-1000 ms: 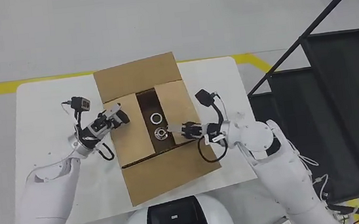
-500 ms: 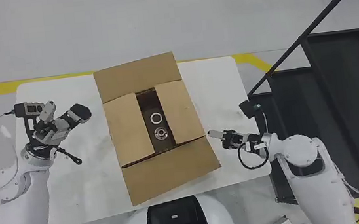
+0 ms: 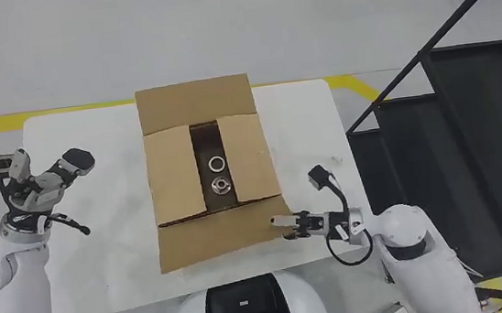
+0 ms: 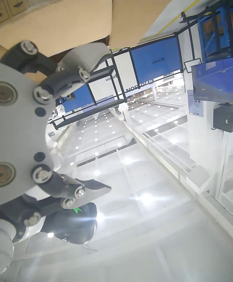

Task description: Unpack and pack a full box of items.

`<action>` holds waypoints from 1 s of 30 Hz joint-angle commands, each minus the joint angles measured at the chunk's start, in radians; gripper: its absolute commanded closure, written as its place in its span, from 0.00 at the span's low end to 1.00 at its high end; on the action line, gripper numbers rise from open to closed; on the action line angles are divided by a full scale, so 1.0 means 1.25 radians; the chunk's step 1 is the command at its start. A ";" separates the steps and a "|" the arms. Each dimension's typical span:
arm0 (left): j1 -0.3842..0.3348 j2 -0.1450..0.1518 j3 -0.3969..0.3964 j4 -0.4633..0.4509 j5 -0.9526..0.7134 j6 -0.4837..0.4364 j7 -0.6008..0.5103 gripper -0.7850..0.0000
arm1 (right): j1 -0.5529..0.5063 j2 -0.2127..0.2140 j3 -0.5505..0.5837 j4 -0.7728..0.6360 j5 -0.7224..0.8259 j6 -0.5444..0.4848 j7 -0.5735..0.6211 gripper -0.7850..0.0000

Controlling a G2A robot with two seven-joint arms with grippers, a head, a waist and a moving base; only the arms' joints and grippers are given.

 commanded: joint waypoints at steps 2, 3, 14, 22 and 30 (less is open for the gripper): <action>0.012 -0.001 0.001 -0.008 0.003 -0.002 -0.004 0.00 | 0.020 0.001 -0.002 0.003 0.054 -0.010 0.002 0.00; 0.016 -0.001 0.002 -0.011 0.005 -0.001 -0.005 0.00 | 0.031 0.001 -0.007 0.006 0.076 -0.015 0.002 0.00; 0.051 -0.001 0.017 -0.064 0.049 0.001 -0.040 0.00 | 0.185 -0.006 -0.089 0.108 0.140 -0.017 -0.090 0.00; 0.070 0.001 0.050 -0.094 0.126 -0.001 -0.092 0.00 | 0.266 -0.010 -0.163 0.207 0.057 0.039 -0.173 0.00; 0.022 -0.007 0.148 -0.038 0.282 -0.012 -0.014 0.00 | 0.300 -0.009 -0.194 0.213 0.023 0.054 -0.199 0.00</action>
